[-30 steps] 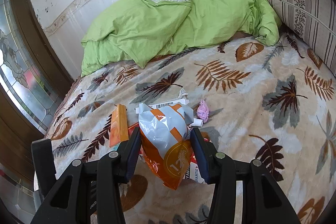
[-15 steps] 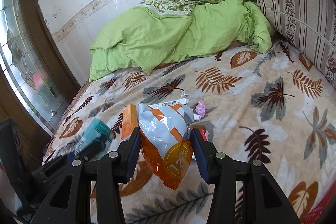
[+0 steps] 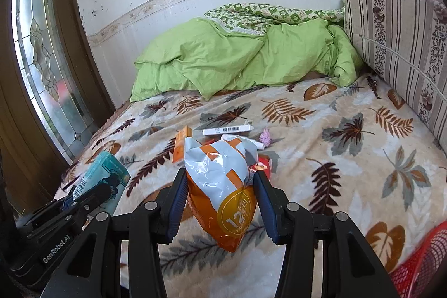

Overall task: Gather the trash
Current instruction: 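Grasp the teal packet with the left gripper while the right holds the snack bag, then lift the snack bag and teal packet and carry both toward the red basket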

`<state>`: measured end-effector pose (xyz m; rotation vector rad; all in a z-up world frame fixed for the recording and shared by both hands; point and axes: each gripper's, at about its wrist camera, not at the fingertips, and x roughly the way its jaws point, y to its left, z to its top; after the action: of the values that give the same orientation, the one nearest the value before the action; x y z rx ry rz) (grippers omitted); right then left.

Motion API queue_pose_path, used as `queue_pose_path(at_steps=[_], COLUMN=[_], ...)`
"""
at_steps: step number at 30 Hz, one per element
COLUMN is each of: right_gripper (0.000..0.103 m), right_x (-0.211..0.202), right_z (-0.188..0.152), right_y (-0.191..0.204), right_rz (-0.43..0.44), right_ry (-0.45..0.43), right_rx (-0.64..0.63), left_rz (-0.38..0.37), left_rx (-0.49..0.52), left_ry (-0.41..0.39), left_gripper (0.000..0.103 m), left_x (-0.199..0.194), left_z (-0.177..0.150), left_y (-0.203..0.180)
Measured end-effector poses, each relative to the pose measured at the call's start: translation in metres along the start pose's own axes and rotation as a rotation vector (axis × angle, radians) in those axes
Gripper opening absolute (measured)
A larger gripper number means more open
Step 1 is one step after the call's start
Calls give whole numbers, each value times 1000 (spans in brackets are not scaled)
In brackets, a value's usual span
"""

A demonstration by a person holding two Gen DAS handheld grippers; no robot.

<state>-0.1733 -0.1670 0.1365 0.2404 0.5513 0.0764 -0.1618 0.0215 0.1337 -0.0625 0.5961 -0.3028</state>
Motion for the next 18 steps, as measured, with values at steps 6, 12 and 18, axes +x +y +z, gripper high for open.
queue_pose_path(at_steps=[6,12,18], right_gripper=[51,51,51], right_x=[-40,-94,-128], right_z=[-17,-18,-1], right_y=[-3,-1,2], right_rz=[8,21,32], right_ry=[-3,-49,-114], right_rx=[19,37,54], left_rz=[-22,-31,-35], left_rx=[23,54,97], left_ry=[-15,-70,-156], left_gripper=[16,16,16], left_x=[-38,-88,-123], left_z=[-12,-9,5], left_y=[-19,-41,-55])
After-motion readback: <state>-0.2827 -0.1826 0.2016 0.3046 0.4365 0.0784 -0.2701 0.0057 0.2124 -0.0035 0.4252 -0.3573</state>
